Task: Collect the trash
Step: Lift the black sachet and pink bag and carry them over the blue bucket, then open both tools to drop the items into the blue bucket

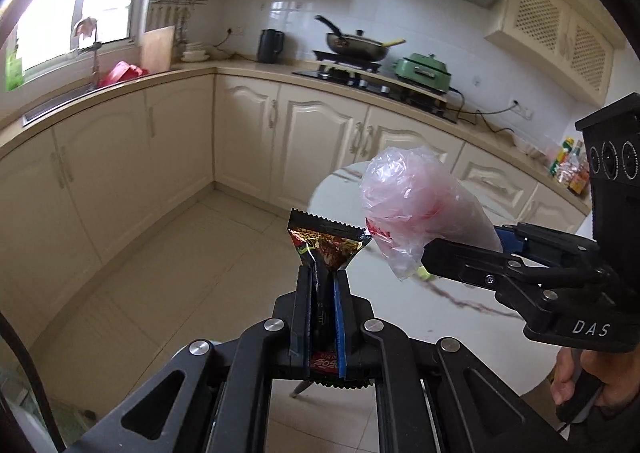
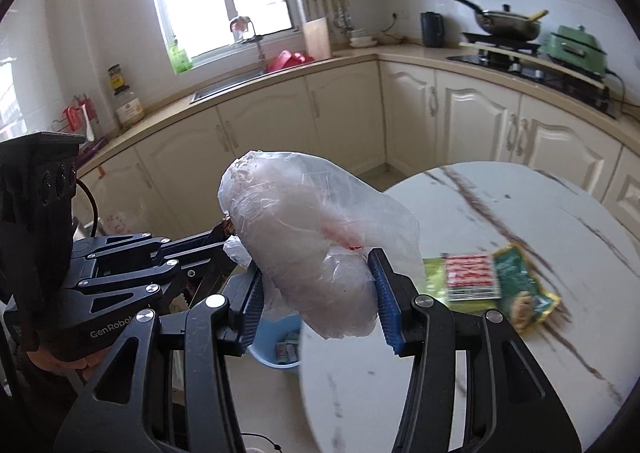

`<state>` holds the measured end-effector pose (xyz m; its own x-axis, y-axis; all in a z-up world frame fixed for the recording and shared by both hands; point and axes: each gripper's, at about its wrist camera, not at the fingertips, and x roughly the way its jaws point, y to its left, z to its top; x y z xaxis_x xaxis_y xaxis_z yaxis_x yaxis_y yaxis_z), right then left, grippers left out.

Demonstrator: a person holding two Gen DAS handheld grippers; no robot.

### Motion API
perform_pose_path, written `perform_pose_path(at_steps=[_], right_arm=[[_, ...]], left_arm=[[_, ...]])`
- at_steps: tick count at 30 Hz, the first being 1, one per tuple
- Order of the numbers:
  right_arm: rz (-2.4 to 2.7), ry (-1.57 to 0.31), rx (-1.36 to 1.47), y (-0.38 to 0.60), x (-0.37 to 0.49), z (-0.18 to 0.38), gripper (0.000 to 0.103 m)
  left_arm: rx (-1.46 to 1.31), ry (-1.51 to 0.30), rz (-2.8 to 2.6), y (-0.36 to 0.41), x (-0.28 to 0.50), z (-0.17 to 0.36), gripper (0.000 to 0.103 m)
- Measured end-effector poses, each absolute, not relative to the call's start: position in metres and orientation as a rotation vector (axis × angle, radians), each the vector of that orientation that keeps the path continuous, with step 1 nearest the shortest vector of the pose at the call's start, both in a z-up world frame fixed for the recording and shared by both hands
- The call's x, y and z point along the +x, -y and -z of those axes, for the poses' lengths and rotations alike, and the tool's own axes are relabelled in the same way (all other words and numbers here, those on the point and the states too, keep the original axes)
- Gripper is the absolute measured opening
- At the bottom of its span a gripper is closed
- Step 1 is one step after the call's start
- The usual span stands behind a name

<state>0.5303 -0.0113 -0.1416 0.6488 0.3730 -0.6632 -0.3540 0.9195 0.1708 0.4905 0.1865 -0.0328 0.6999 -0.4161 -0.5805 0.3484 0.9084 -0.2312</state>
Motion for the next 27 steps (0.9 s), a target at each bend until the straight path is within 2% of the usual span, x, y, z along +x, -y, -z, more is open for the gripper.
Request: perform_pose_path(at_steps=[6,10,20,23,27], right_arm=[[-0.561,-0.876,0.023,-0.099,0.564,0.211,0.047],[-0.584,-1.002,0.021,-0.147,0.596,0.283,0.047],[-0.516,-1.352,0.227,-0.159,0.676,0.489,0.048],[-0.499,-1.421,0.297,-0.153,0.687,0.534,0.051],[-0.495,-1.489,0.389,-0.145,0.701,0.576,0.063]], left_arm=[[-0.197,-0.76,0.282,-0.288,0.475,0.086,0.005],[-0.264,-0.874,0.233,-0.329,0.49,0.145,0.005],[-0.365,-1.178,0.201,-0.373,0.542,0.321,0.005],[-0.4,-1.239,0.199,-0.382,0.551,0.357,0.005],[-0.407,-1.288,0.175,-0.394,0.559,0.387,0.006]])
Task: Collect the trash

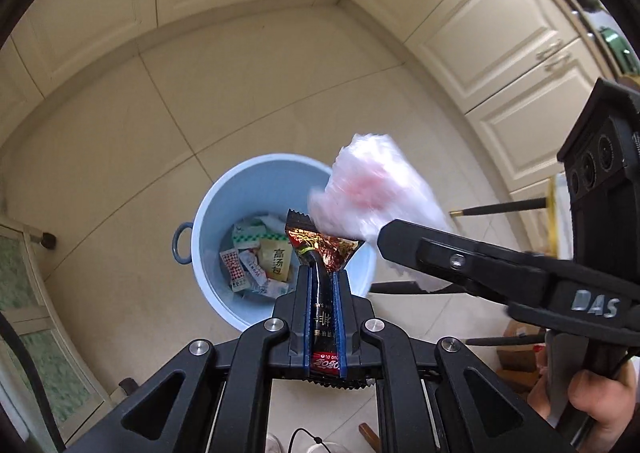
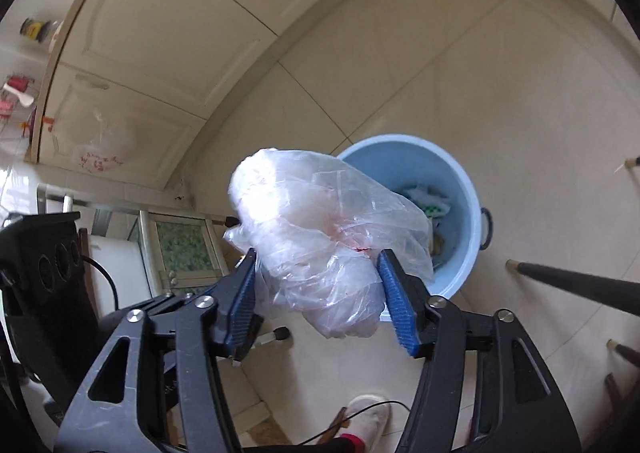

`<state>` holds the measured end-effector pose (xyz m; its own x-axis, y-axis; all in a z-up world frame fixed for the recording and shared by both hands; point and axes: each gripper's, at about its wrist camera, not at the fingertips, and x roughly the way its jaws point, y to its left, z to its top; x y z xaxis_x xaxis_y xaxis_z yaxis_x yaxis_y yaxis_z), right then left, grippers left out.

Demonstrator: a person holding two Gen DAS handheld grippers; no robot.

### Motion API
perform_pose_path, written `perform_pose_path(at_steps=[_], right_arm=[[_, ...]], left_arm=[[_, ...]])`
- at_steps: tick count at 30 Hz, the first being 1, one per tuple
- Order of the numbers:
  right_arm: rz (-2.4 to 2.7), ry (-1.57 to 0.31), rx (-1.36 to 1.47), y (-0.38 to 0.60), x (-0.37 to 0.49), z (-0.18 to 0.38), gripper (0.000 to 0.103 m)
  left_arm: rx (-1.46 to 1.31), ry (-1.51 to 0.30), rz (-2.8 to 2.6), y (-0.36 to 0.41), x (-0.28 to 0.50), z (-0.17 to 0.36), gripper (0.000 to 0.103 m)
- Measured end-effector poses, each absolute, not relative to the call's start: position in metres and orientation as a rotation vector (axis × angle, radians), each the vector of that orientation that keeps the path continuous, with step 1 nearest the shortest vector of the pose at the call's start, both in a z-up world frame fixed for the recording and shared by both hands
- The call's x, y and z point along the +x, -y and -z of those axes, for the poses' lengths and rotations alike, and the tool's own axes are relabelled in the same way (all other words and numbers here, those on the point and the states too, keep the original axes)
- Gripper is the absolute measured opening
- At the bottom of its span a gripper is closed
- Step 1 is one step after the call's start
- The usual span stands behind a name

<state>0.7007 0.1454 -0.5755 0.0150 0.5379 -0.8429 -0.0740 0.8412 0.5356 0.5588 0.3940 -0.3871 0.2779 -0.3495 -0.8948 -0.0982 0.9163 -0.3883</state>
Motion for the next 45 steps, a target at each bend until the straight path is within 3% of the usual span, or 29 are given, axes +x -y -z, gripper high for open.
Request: perform_pose_path(at_steps=[4,8,10,12,13,24,30,34,36,38,45], right_arm=[[-0.485,-1.508,0.406,-0.144,0.703,0.594,0.083],[-0.466,-1.498,0.417,-0.137,0.705,0.594,0.084],[-0.458,-1.487,0.394,-0.134,0.704,0.589,0.084],[-0.444,-1.471,0.352,-0.137,0.704,0.583,0.084],[-0.435,-1.464,0.332,-0.136,0.704,0.577,0.084],[-0.439,-1.345,0.202,-0.148,0.683,0.493,0.085],[-0.504,-1.185,0.072,-0.168,0.637,0.403,0.088],[-0.465,-0.952,-0.046,-0.163,0.583,0.314,0.094],[-0.44,-0.85,-0.077,-0.151,0.554,0.268,0.094],[-0.41,-0.77,-0.087,-0.139,0.525,0.228,0.103],[-0.304,-0.532,-0.078,-0.08,0.419,0.108,0.103]], left_arm=[[-0.418,-1.318,0.171,-0.387,0.579,0.402,0.007],[-0.41,-1.33,0.142,-0.385,0.602,0.401,0.018],[-0.424,-1.328,0.108,-0.379,0.611,0.397,0.031],[-0.418,-1.305,0.081,-0.376,0.611,0.388,0.054],[-0.41,-1.29,0.066,-0.366,0.61,0.38,0.057],[-0.388,-1.139,-0.078,-0.383,0.539,0.281,0.06],[-0.308,-0.956,-0.189,-0.383,0.462,0.191,0.07],[-0.232,-0.791,-0.21,-0.367,0.402,0.123,0.078],[-0.2,-0.704,-0.205,-0.343,0.368,0.099,0.081],[-0.182,-0.617,-0.182,-0.322,0.335,0.069,0.088],[-0.114,-0.364,-0.094,-0.253,0.221,-0.006,0.102]])
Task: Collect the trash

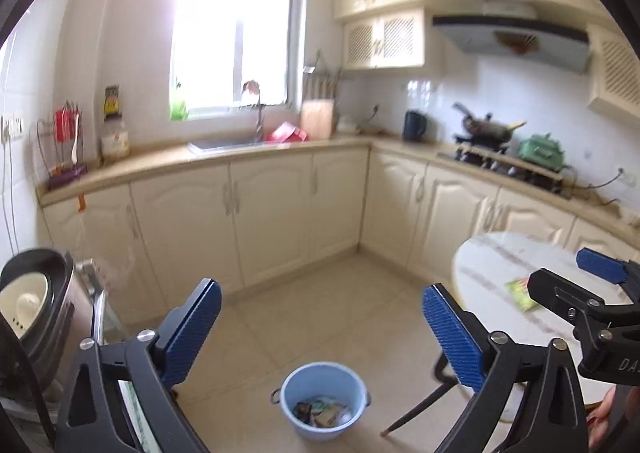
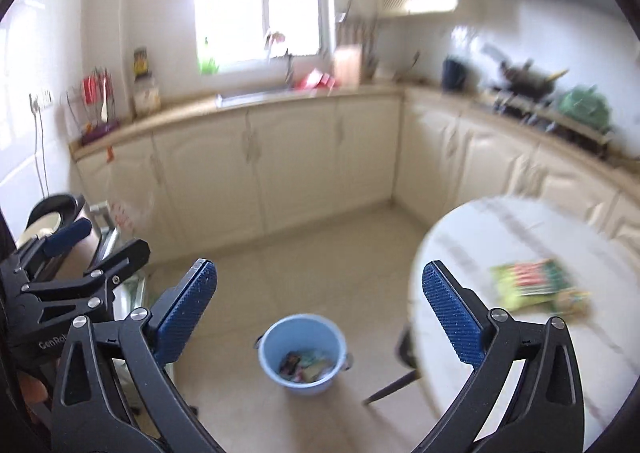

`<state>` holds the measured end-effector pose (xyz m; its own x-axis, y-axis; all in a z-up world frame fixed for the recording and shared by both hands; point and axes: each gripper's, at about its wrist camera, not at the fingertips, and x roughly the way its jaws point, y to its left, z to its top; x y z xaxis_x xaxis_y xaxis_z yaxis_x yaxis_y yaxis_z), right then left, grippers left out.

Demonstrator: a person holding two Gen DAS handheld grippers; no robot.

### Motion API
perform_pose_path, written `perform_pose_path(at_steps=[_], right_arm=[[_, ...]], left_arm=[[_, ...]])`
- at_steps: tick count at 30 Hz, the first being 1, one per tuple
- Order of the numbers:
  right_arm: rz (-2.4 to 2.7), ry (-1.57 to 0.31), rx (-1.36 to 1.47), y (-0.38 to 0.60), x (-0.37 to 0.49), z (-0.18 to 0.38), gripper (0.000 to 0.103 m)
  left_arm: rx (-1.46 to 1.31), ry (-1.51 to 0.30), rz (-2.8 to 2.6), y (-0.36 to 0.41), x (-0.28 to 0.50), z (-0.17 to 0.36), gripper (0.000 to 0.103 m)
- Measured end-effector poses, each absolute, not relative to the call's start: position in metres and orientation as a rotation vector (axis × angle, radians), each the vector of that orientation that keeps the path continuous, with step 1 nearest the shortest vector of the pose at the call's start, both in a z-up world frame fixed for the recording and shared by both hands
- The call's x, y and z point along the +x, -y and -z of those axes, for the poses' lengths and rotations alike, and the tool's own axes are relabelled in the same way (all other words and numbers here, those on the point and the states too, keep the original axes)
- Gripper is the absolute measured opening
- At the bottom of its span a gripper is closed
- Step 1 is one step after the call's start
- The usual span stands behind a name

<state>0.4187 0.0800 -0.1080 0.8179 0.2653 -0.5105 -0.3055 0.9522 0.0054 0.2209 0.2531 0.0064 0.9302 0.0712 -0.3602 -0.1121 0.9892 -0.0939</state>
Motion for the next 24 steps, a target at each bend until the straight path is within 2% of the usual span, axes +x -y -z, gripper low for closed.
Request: perform_pose_path(at_steps=[4,7,12,17,21,24], right_arm=[[-0.244,-0.401,-0.048,-0.04,0.354,0.051,0.103],[-0.208,-0.325,-0.037,-0.024,0.314,0.018,0.103],[-0.145,-0.257,-0.032,0.0,0.264,-0.021,0.103],[-0.103,-0.192,-0.034,0.018,0.225,-0.044,0.103],[-0.069,-0.165,-0.043,0.022,0.208,-0.051,0.103],[-0.055,-0.161,-0.037,0.029,0.204,-0.049,0.103]], left_arm=[[-0.104,-0.248,-0.036,-0.225,0.159,-0.028,0.102],[-0.087,-0.191,-0.001,-0.214,0.112,-0.024,0.102],[-0.094,-0.129,0.034,-0.227,0.043,-0.032,0.102],[-0.074,-0.043,0.054,-0.212,-0.027,0.002,0.102],[-0.045,-0.029,0.058,-0.19,-0.045,0.044,0.102],[-0.044,-0.037,0.064,-0.184,-0.051,0.049,0.102]])
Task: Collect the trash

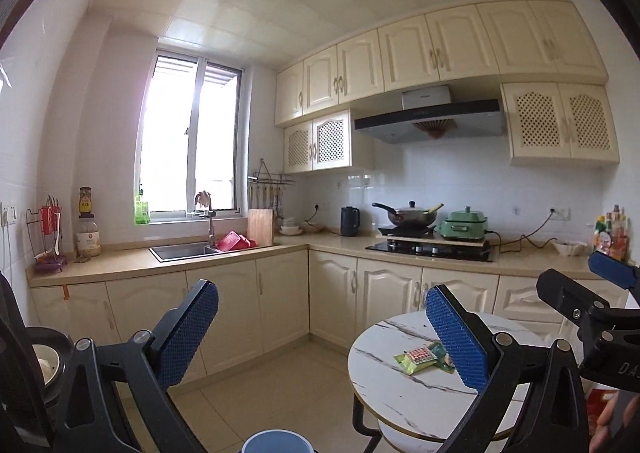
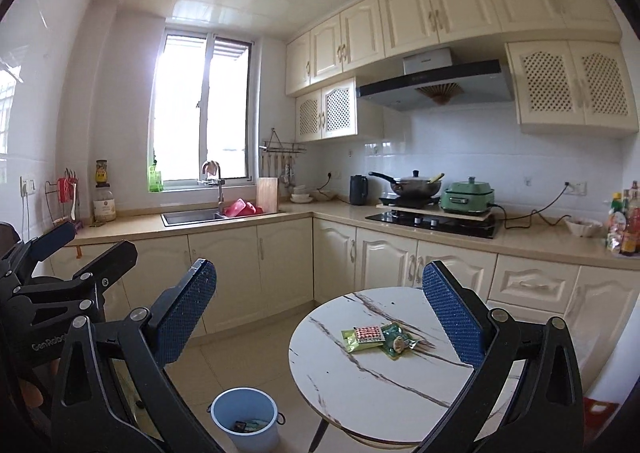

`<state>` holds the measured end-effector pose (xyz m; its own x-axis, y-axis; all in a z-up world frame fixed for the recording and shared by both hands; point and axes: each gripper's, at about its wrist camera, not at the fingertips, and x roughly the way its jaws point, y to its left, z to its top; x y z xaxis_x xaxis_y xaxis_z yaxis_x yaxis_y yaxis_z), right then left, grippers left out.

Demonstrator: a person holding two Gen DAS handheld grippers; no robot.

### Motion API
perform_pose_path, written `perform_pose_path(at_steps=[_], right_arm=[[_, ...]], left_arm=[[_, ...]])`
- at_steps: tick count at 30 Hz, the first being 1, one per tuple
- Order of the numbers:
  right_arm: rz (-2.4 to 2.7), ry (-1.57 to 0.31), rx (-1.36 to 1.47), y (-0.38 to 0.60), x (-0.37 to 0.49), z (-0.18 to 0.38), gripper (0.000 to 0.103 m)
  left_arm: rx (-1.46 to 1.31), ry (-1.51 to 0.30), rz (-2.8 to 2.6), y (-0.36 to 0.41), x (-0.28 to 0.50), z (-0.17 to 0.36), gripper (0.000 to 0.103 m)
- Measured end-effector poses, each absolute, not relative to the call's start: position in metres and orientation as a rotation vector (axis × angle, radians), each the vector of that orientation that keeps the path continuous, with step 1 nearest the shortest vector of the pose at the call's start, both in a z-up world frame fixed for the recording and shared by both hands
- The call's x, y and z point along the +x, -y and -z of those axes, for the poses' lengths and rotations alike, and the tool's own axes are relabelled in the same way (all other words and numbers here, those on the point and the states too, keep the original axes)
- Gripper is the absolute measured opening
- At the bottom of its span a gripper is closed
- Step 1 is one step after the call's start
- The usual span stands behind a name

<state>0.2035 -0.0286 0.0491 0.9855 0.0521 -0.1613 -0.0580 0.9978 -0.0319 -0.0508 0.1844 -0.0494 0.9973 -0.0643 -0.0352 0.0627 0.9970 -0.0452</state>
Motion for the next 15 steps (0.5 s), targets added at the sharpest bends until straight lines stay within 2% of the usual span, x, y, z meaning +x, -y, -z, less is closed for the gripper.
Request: perform_pose_path(at_steps=[4,15], right_arm=[[-0.033,-0.168,-0.025,0.041,0.204,-0.045,0.103],[0.055,-0.234,0.015,0.078,0.232,-0.022,0.103]], left_arm=[[-0.036,-0.05,0.064,-0.181,-0.047,0.042,0.102],[-0.027,-0.15,0.076,-0.167,0.036,-0.002,0.102]])
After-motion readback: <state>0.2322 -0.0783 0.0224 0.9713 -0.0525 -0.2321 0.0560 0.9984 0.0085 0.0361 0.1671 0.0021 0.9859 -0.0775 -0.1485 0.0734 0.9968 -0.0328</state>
